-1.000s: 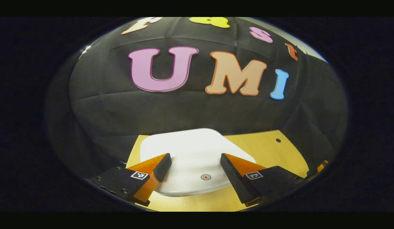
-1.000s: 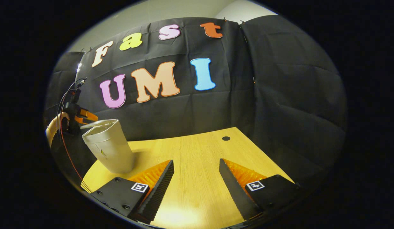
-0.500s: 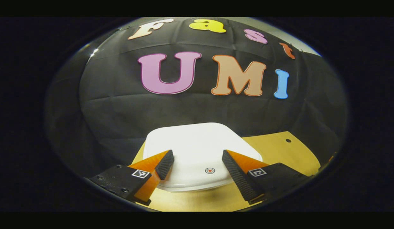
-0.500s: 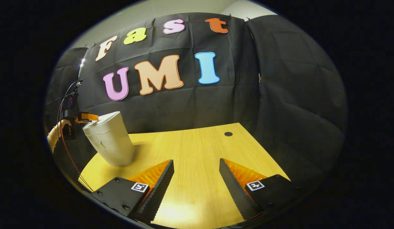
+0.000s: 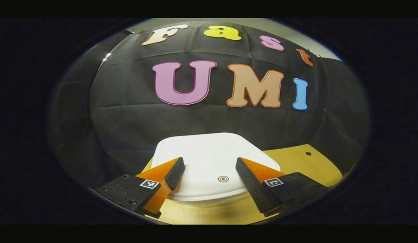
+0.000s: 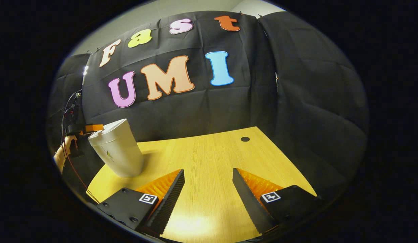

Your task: Press the lid of the desktop garbage bin to open it, pick up the crumpled paper on the desktop and throw it into the bin, then pick up the pop can on the desktop and drop it into the bin, and finally close the garbage bin lid.

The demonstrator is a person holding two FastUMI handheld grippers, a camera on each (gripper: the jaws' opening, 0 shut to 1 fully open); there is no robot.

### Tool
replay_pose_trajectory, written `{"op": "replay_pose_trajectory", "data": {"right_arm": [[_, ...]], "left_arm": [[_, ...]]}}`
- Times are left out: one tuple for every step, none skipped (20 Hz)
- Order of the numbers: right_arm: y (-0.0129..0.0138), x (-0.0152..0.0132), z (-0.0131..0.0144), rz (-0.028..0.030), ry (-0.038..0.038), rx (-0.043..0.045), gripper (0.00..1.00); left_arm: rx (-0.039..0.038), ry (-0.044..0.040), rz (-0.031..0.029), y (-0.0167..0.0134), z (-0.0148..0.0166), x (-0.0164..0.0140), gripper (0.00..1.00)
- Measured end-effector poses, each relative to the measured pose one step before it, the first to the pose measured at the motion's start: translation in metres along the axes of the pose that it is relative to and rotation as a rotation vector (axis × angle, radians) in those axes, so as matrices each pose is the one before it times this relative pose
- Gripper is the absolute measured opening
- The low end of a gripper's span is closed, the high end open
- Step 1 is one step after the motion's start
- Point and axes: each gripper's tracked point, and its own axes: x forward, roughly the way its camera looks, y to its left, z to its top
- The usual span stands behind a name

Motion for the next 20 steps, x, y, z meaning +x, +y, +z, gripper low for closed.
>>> {"op": "replay_pose_trajectory", "data": {"right_arm": [[-0.00039,0.00097,-0.00122,0.00021,0.00658,-0.00163,0.96],[-0.00193,0.00057,-0.00083,-0.00071,0.00153,-0.00351,0.94],[-0.00179,0.00111,-0.00040,-0.00302,-0.00026,-0.00414,0.96],[-0.00234,-0.00041,-0.00087,-0.00328,-0.00049,-0.00165,0.96],[-0.00082,0.00115,-0.00029,-0.00045,0.00162,0.00019,0.96],[-0.00082,0.00078,-0.00044,-0.00085,-0.00017,0.00080,0.96],[-0.00115,0.00086,-0.00007,-0.00077,-0.00143,0.00117,0.96],[-0.00055,0.00124,-0.00113,0.00166,-0.00192,0.00280,0.96],[0.00123,0.00086,-0.00065,0.00479,-0.00290,0.00372,0.95],[0.00165,0.00190,-0.00068,0.00430,-0.00161,0.00294,0.95],[0.00087,0.00201,-0.00159,0.00359,0.00175,0.00213,0.96],[0.00075,-0.00037,-0.00301,0.00370,0.00399,0.00400,0.96],[0.00154,-0.00149,-0.00022,0.00731,0.00226,0.00367,0.95],[0.00109,-0.00205,0.00048,0.00304,-0.00069,-0.00072,0.96],[-0.00137,-0.00345,0.00365,-0.00444,-0.00620,-0.00383,0.96],[-0.00294,-0.00477,0.00467,-0.00701,-0.00714,-0.00364,0.96],[-0.00270,-0.00402,0.00415,-0.01004,-0.00815,-0.00011,0.95],[-0.00436,-0.00408,0.00201,-0.01169,-0.00464,0.00424,0.95],[-0.00338,-0.00276,0.00196,-0.01094,-0.00081,0.00854,0.95],[-0.00237,-0.00300,0.00033,-0.00874,0.00168,0.00983,0.95]], "left_arm": [[0.00598,-0.02652,0.00011,0.00059,-0.00032,-0.00195,1.00],[0.00738,-0.01853,0.00156,0.00020,-0.00054,-0.00165,0.96],[0.01243,-0.03262,0.00117,-0.00055,0.00194,-0.00028,0.96],[0.00434,-0.01952,0.00146,-0.00025,0.00343,0.00234,0.96],[0.00876,0.00797,-0.00226,0.00028,-0.00444,-0.00030,0.95],[0.00787,0.01306,-0.00373,0.00007,-0.00215,0.00065,0.95],[0.01461,0.02017,-0.00854,-0.00036,-0.00143,-0.00052,0.95],[0.00188,0.00429,-0.00488,0.00006,-0.00083,-0.00091,0.95],[0.00222,0.00265,-0.00471,0.00053,0.00027,-0.00012,0.96],[0.00006,-0.00501,0.00087,-0.00084,0.00002,-0.00059,0.96],[0.01455,-0.00907,0.00134,0.00010,0.00095,0.00008,0.96],[0.00611,-0.00857,0.00263,0.00021,0.00167,-0.00068,0.96],[-0.00474,-0.01387,0.00092,0.00046,0.00167,-0.00068,0.95],[-0.00680,-0.02021,0.00072,0.00017,0.00298,-0.00081,0.96],[-0.01068,-0.02357,0.00682,-0.00011,0.00251,-0.00010,0.95],[-0.00805,-0.00558,0.01330,0.00012,-0.00058,-0.00014,0.95],[0.00207,-0.00238,0.01672,0.00011,0.00034,0.00056,0.94],[0.00747,-0.00339,0.01430,-0.00003,0.00141,0.00076,0.95],[0.00652,0.00167,0.00902,-0.00104,0.00022,0.00019,0.99],[-0.00346,-0.00058,0.00244,-0.00213,0.00058,-0.00072,0.94]]}}
